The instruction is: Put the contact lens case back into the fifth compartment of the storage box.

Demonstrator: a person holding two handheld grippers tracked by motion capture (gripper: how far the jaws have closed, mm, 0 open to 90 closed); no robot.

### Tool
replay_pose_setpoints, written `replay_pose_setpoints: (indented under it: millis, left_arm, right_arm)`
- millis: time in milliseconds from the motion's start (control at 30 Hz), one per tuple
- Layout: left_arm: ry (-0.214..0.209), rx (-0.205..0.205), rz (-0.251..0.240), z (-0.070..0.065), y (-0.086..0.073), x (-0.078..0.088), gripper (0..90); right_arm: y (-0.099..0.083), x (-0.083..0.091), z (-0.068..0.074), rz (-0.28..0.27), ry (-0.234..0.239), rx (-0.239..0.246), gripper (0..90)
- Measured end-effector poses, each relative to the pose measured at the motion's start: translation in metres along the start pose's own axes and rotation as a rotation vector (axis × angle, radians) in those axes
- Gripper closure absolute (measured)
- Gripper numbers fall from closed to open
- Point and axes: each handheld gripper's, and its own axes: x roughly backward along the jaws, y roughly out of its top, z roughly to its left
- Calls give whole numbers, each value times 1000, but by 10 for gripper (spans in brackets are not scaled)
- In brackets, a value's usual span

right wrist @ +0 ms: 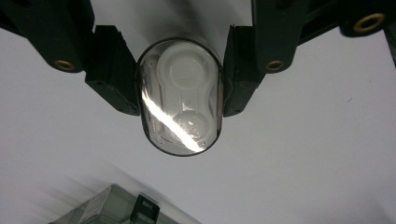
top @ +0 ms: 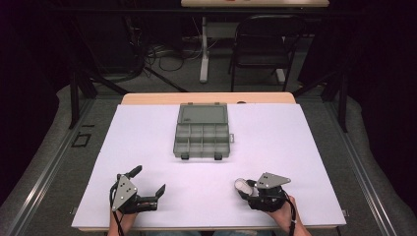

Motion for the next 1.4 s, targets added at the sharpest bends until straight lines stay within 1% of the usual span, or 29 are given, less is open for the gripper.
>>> replay_pose_setpoints:
  millis: [200, 367, 567, 667, 933, 1033, 1100, 1200, 1300, 1400]
  left_arm:
    - [8, -4, 1, -1, 1, 0, 1]
    - [8, -8, 1, -2, 1, 1, 1]
    - [16, -6, 1, 0, 1, 2, 1]
    - [21, 3, -5, 0, 1, 3, 1]
    - [22, 0, -6, 1, 1, 4, 1]
    - [25, 7, -4, 1, 1, 3, 1]
    - [24, 6, -1, 1, 1, 2, 1]
    - [25, 4, 1, 1, 1, 2, 1]
    - [29, 3, -4, 0, 1, 3, 1]
    - [39, 2, 4, 1, 1, 3, 1]
  right_arm:
    - [5, 2, -3, -9, 2, -5, 492]
    - [9, 2, -3, -18, -3, 3, 492]
    - [11, 4, -3, -27, -6, -8, 492]
    - [13, 3, -5, -26, -10, -5, 492]
    - [18, 5, -6, -45, -15, 4, 492]
    - [18, 5, -7, -46, -19, 6, 492]
    - [20, 4, -9, -43, -26, 10, 492]
    - [24, 4, -11, -55, -21, 13, 492]
    - [28, 4, -11, -64, -23, 19, 492]
    - [31, 3, -13, -70, -22, 24, 492]
